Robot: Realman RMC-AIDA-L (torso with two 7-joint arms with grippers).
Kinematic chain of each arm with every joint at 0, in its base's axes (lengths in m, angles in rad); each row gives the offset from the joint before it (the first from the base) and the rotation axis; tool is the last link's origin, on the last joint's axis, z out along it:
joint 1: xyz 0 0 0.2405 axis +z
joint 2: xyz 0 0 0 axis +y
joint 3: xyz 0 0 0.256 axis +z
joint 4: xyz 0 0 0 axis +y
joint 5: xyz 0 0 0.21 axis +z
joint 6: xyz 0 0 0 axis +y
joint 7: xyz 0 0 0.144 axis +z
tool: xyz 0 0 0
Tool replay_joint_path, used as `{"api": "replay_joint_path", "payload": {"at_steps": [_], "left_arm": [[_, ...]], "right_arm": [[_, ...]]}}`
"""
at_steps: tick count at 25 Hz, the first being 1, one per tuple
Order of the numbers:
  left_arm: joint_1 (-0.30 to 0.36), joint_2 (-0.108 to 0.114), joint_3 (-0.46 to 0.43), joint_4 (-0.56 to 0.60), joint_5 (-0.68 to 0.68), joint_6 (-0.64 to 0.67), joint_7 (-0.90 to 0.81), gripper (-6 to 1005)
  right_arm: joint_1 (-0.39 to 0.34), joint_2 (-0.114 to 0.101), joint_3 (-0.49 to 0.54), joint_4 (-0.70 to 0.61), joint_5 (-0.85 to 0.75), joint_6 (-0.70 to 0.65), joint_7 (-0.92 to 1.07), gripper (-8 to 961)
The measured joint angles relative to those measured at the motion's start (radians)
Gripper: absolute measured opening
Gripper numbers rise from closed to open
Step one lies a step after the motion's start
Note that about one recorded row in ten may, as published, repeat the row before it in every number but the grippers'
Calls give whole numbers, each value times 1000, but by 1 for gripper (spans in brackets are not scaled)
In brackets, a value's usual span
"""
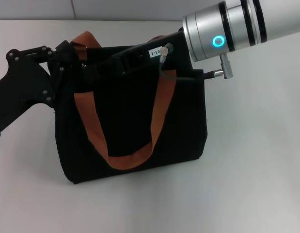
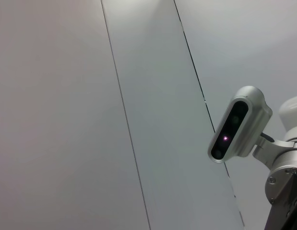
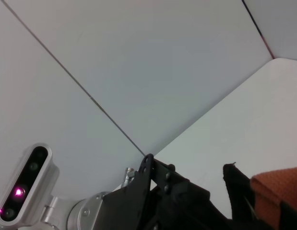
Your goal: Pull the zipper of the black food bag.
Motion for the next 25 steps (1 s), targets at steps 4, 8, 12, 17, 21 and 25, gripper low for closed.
{"api": "replay_joint_path", "payload": {"at_steps": [4,8,12,17,21,25], "left_arm": [[0,-1,0,-1,-3,3,0,21],[0,-1,0,-2,-4,4,0,21],[1,-1,0,-4,-5,6,-1,21],[3,0,0,-13,-5,10,1,20],[3,0,0,-14,-5,12,2,20],[3,1,0,-14,-5,16,1,20]], "right_arm": [[-1,0,-11,3,5,-10,0,196],[-2,-1,-9,4,9,-12,-1,197],[-6,-1,-10,4,26,-24,-1,198],[-8,-1,-2,4,19,-13,-1,201],[-8,-1,-2,4,17,-10,0,204],[-11,-1,1,4,16,4,7,207]]}}
